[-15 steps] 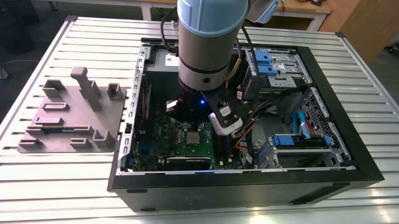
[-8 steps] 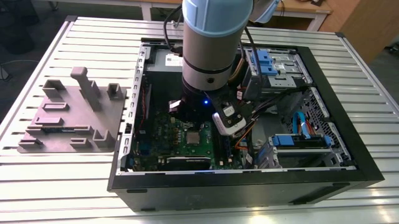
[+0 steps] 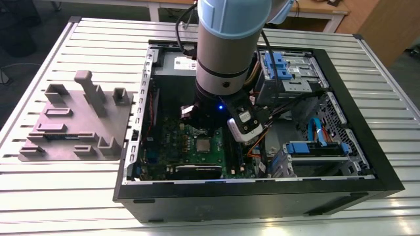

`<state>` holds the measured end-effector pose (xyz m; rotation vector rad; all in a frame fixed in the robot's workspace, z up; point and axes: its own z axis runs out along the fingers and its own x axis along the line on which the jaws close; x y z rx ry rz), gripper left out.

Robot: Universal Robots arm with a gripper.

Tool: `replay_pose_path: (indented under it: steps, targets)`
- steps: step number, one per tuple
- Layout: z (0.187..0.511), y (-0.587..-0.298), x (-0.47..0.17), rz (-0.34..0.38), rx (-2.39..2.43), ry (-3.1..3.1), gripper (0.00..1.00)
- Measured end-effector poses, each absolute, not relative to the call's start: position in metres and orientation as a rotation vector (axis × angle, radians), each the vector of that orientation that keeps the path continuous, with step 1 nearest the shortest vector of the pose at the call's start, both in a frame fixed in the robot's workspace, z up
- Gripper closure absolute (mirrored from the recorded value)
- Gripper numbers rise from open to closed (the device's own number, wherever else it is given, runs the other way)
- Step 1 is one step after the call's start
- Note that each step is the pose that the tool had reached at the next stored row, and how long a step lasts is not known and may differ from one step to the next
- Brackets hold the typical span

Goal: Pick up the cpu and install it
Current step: 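Close the cpu cover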

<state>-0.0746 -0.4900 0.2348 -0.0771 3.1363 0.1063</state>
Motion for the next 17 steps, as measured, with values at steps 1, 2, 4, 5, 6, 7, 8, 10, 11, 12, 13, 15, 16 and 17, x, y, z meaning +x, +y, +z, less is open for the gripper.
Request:
replay_pose_path:
  steps: [1, 2, 4, 5, 6, 7, 8, 10, 11, 12, 13, 15, 16, 17]
  targets:
    - [0.2348, -0.4900, -0.0747, 0.106, -0.077, 3.136, 0.90]
    - [0.2348, -0.4900, -0.0746, 0.106, -0.077, 3.136, 0.90]
    - [0.2348, -0.4900, -0.0747, 0.106, -0.087, 3.136, 0.90]
    - [0.2347, -0.4900, -0.0747, 0.106, -0.110, 3.136, 0.90]
    - [0.2345, -0.4900, -0.0747, 0.106, -0.141, 3.135, 0.90]
    - [0.2343, -0.4900, -0.0747, 0.106, -0.169, 3.135, 0.90]
    - [0.2342, -0.4900, -0.0747, 0.106, -0.197, 3.134, 0.90]
    - [0.2339, -0.4900, -0.0747, 0.107, -0.253, 3.131, 0.90]
    - [0.2338, -0.4900, -0.0747, 0.106, -0.278, 3.129, 0.90]
    - [0.2337, -0.4900, -0.0747, 0.107, -0.283, 3.128, 0.90]
    - [0.2337, -0.4899, -0.0747, 0.108, -0.283, 3.128, 0.90]
    - [0.2335, -0.4898, -0.0746, 0.108, -0.283, 3.128, 0.90]
    - [0.2334, -0.4898, -0.0746, 0.108, -0.283, 3.128, 0.90]
    - [0.2335, -0.4898, -0.0746, 0.108, -0.283, 3.128, 0.90]
